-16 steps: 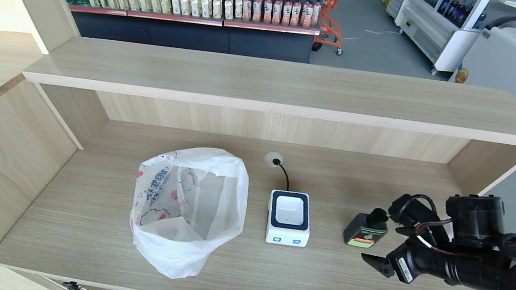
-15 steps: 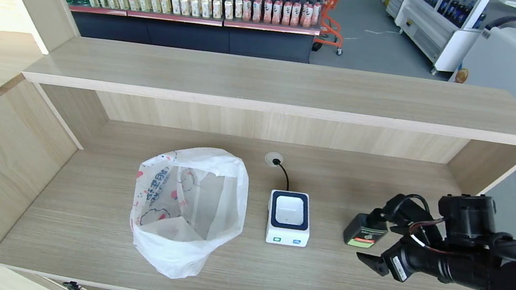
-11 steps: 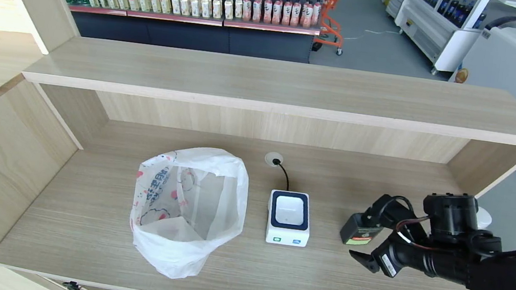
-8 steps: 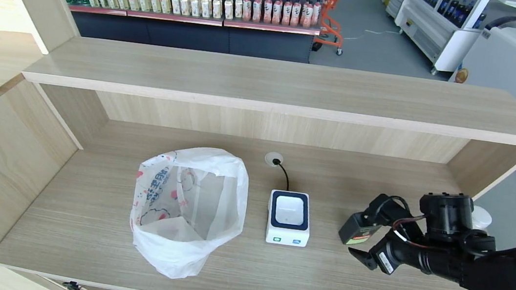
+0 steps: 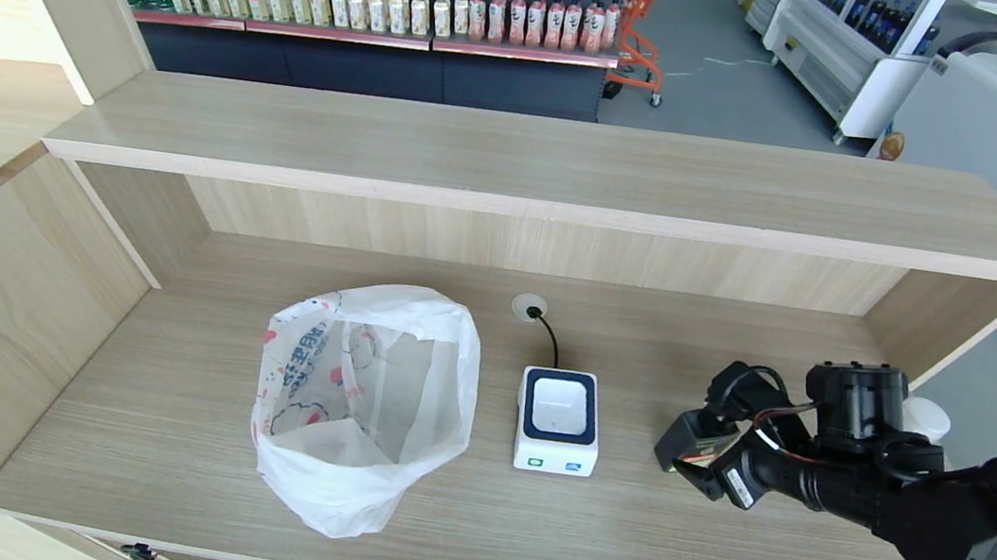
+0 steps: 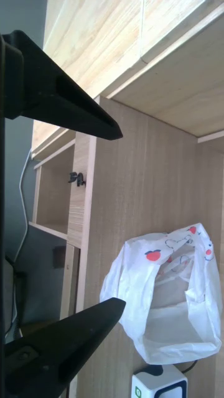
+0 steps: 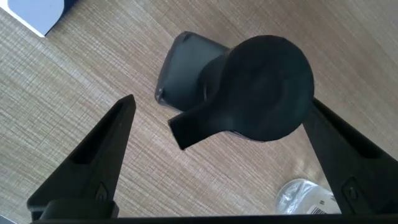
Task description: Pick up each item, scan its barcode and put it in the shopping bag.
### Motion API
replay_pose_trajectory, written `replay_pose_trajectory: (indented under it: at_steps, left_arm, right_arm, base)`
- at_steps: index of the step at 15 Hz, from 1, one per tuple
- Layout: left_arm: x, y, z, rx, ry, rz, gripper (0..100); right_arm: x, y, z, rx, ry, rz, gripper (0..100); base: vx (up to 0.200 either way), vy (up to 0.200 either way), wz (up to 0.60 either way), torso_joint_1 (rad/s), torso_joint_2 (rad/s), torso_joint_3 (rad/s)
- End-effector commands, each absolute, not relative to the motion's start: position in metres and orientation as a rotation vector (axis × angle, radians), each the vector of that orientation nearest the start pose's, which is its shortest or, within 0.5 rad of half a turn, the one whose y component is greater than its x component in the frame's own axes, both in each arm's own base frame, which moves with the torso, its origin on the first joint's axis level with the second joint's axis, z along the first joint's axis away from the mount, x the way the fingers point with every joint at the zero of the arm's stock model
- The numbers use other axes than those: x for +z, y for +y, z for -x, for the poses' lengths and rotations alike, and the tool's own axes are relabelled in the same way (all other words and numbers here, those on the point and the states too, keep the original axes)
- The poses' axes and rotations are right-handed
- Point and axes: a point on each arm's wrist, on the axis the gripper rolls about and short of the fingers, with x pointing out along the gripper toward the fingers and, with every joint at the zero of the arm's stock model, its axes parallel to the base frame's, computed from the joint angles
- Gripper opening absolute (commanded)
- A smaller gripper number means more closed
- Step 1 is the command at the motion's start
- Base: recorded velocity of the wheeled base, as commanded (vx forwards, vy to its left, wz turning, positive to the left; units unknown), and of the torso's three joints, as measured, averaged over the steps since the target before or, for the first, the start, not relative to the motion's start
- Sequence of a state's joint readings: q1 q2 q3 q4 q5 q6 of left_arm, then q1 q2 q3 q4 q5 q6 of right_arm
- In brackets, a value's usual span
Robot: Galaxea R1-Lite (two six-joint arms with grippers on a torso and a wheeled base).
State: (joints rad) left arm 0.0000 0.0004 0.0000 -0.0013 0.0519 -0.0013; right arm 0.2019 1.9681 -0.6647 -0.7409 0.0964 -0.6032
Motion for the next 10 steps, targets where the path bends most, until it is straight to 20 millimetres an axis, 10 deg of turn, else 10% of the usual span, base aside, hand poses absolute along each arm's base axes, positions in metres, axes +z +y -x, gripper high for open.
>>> replay_pose_trajectory:
  at_steps: [1, 10]
  left_arm:
    - [0.076, 0.001, 0.023, 0.052, -0.002, 0.002, 100]
    - [0.076, 0.001, 0.023, 0.052, -0.002, 0.002, 100]
  right_arm:
    - [0.067, 0.068, -0.320, 0.458, 0.471, 0.613, 100]
    - [0.058, 0.083, -0.345, 0.554, 0.411, 0.589, 100]
  base:
    - [0.000, 0.000, 0.00, 0.000, 0.00, 0.000]
    - [0.000, 0.000, 0.00, 0.000, 0.00, 0.000]
